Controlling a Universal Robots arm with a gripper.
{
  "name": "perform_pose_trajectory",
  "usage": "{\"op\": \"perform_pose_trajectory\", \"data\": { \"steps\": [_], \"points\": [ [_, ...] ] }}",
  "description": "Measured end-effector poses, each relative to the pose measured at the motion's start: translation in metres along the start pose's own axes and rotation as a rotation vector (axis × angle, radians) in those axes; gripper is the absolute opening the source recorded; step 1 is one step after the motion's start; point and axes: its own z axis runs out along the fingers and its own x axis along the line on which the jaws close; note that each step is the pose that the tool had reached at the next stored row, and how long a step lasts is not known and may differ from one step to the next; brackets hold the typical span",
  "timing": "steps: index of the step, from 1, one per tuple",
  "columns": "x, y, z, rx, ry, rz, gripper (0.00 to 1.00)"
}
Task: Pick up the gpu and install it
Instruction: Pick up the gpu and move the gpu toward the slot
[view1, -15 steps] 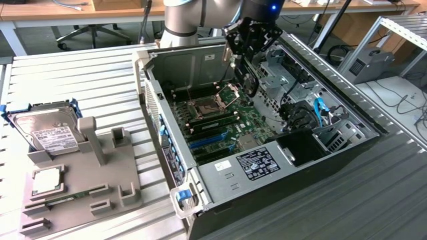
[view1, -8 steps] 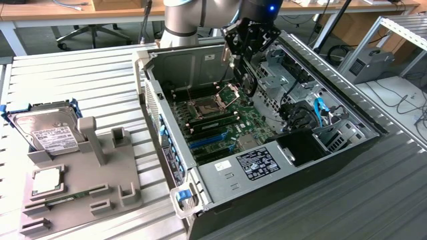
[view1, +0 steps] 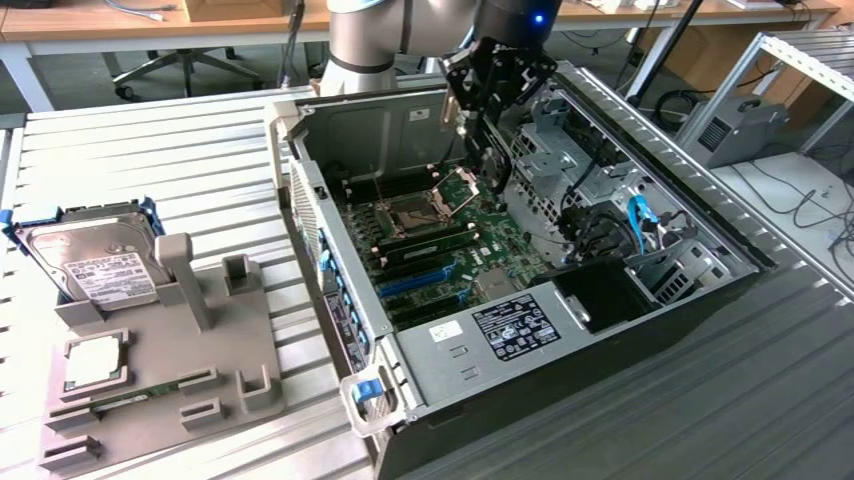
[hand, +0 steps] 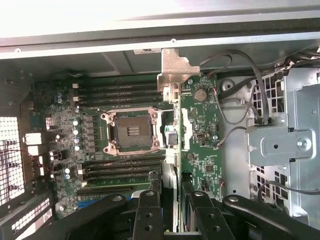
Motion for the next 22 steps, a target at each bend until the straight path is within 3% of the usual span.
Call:
{"op": "perform_pose_trajectory", "data": {
  "steps": [22],
  "points": [
    [0.001, 0.0096, 0.0123, 0.0000, 0.0002, 0.000, 0.26]
  ]
}}
